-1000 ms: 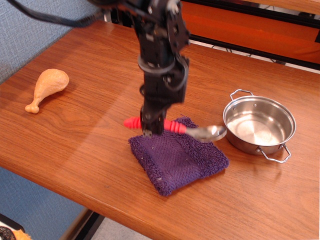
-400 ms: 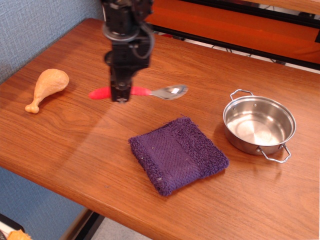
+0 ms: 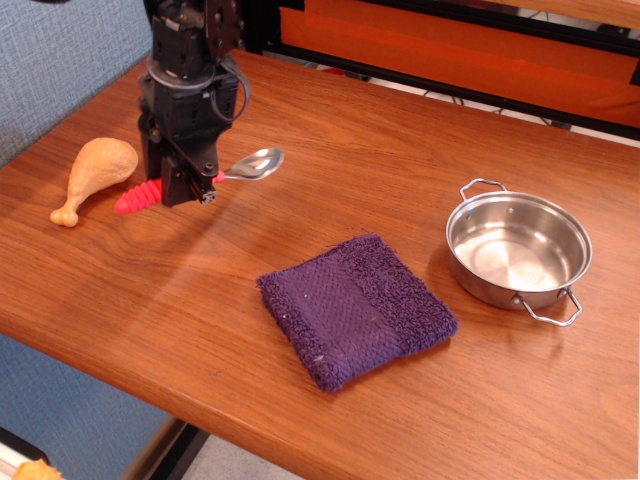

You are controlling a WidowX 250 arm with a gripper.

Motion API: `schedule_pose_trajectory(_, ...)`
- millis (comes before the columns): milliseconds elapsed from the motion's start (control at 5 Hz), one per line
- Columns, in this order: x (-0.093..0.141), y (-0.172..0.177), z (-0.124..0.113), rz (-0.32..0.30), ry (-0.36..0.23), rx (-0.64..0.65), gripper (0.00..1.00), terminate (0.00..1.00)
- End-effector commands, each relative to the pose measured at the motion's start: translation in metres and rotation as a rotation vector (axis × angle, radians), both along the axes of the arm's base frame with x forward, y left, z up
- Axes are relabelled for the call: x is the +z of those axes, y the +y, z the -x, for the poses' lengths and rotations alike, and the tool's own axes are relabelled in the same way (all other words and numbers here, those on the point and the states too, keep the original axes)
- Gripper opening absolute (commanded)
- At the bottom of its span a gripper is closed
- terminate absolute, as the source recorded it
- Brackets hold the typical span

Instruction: Move the spatula next to the leg piece

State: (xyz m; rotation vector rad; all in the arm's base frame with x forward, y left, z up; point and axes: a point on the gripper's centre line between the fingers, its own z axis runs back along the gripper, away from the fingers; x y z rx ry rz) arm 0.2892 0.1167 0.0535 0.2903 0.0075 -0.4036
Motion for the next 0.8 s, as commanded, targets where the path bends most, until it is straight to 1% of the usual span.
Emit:
schedule_pose_trajectory(0, -0.002, 0.001, 0.036, -0.042, -0.093, 0.484, 0.0, 0.0)
schedule_pose_trajectory(200, -0.011, 0.002, 0.049, -0.018, -0.15, 0.705, 0.0, 0.0)
schedule_pose_trajectory(400, -0.018, 0.007, 0.048, 0.035, -0.143, 0.688, 0.0, 0.0)
schedule_pose_trajectory(600, -0.027, 0.009, 0.046, 0.062, -0.136, 0.634, 0.0, 0.0)
